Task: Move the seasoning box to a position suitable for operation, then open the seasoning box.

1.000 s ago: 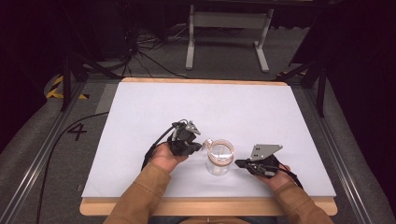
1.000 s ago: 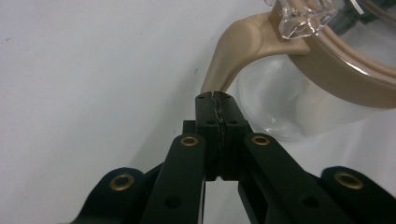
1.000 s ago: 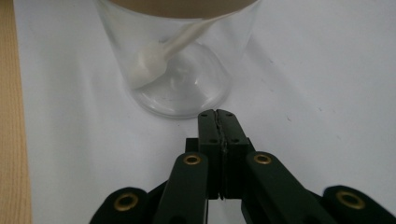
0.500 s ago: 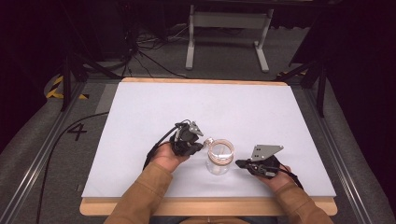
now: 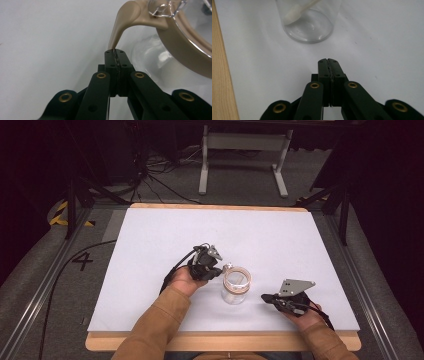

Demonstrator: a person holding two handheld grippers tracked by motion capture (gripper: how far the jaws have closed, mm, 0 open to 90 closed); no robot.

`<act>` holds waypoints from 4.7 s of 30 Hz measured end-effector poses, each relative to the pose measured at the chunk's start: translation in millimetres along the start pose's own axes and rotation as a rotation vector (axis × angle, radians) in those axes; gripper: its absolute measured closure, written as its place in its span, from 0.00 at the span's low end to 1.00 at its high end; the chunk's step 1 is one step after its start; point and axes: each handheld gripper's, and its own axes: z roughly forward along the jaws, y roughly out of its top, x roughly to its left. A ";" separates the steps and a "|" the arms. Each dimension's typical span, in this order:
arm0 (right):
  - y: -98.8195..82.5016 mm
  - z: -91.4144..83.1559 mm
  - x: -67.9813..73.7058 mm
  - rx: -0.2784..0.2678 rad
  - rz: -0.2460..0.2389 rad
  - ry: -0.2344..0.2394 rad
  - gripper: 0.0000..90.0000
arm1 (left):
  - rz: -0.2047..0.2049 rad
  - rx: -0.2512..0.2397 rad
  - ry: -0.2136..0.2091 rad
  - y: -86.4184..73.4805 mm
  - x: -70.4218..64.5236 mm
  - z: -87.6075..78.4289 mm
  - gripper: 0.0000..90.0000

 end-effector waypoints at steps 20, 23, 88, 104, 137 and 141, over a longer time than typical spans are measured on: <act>-5.8 -12.6 -3.7 -0.027 0.051 -0.031 1.00 | -0.023 -0.061 0.003 2.1 12.1 -16.0 0.99; 3.9 -12.1 -11.9 -0.067 0.080 -0.025 1.00 | -0.062 -0.116 -0.014 -2.3 11.2 -34.6 0.99; 25.0 9.6 13.7 -0.061 0.023 0.050 1.00 | -0.030 -0.338 -0.102 19.7 -3.3 -33.9 0.99; 39.1 2.1 23.0 -0.104 -0.013 0.057 1.00 | -0.035 -0.340 -0.103 18.8 0.0 -31.1 1.00; 66.5 6.6 34.4 -0.177 -0.019 0.117 1.00 | -0.114 -0.346 -0.147 18.0 6.5 -27.6 1.00; 70.5 5.1 32.4 -0.199 -0.015 0.113 1.00 | -0.115 -0.347 -0.150 17.9 6.6 -27.7 1.00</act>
